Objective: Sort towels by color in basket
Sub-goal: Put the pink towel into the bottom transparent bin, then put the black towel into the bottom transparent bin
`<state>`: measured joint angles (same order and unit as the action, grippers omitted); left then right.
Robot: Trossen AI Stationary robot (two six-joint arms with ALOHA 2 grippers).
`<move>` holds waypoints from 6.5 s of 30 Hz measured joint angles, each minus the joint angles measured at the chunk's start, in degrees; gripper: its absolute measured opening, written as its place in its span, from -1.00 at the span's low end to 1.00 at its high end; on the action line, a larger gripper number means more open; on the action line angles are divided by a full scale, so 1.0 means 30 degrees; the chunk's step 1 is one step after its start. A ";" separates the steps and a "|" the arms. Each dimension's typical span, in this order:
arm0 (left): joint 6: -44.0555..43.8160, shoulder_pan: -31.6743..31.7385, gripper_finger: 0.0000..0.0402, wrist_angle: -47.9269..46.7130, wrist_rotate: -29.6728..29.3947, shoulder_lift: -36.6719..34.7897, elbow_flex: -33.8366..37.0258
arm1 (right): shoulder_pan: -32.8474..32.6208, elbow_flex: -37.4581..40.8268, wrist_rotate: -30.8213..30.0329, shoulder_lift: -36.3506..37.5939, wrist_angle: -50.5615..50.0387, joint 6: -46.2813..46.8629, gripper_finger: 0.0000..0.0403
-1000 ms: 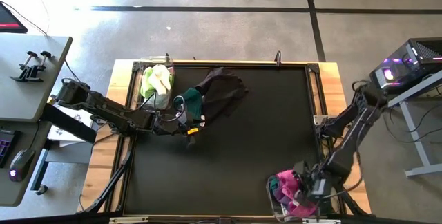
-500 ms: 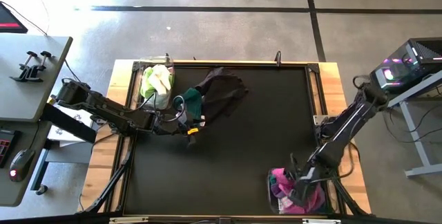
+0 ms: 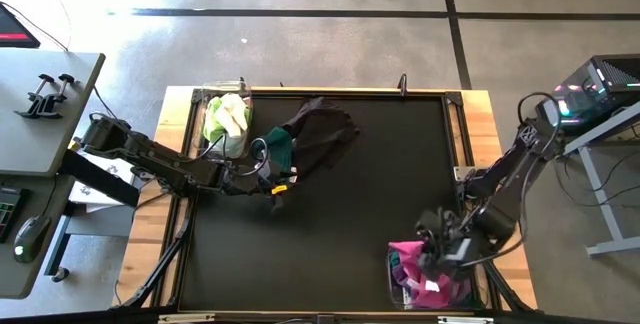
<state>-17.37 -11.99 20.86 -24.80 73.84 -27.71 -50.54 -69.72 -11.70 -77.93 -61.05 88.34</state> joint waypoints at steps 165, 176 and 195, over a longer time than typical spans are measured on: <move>-0.4149 -0.0015 -0.36 -0.8217 -0.4479 -0.2025 0.0002 | 2.1525 0.1518 0.0588 -1.0621 2.1119 -2.9961 0.07; -0.4174 -0.0029 -0.36 -0.8444 -0.4390 -0.2317 0.0001 | 2.1816 0.1365 0.1405 -1.3623 2.0744 -2.9553 -0.38; -0.4813 -0.0986 -0.36 -0.8878 -0.5647 -0.2025 -0.0013 | 1.0931 0.1729 -1.1350 -0.4338 1.3022 -2.5240 -0.92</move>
<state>-31.81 -14.95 -5.77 -41.74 67.77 -27.74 -17.75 -64.53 -45.75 -90.94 -21.98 12.62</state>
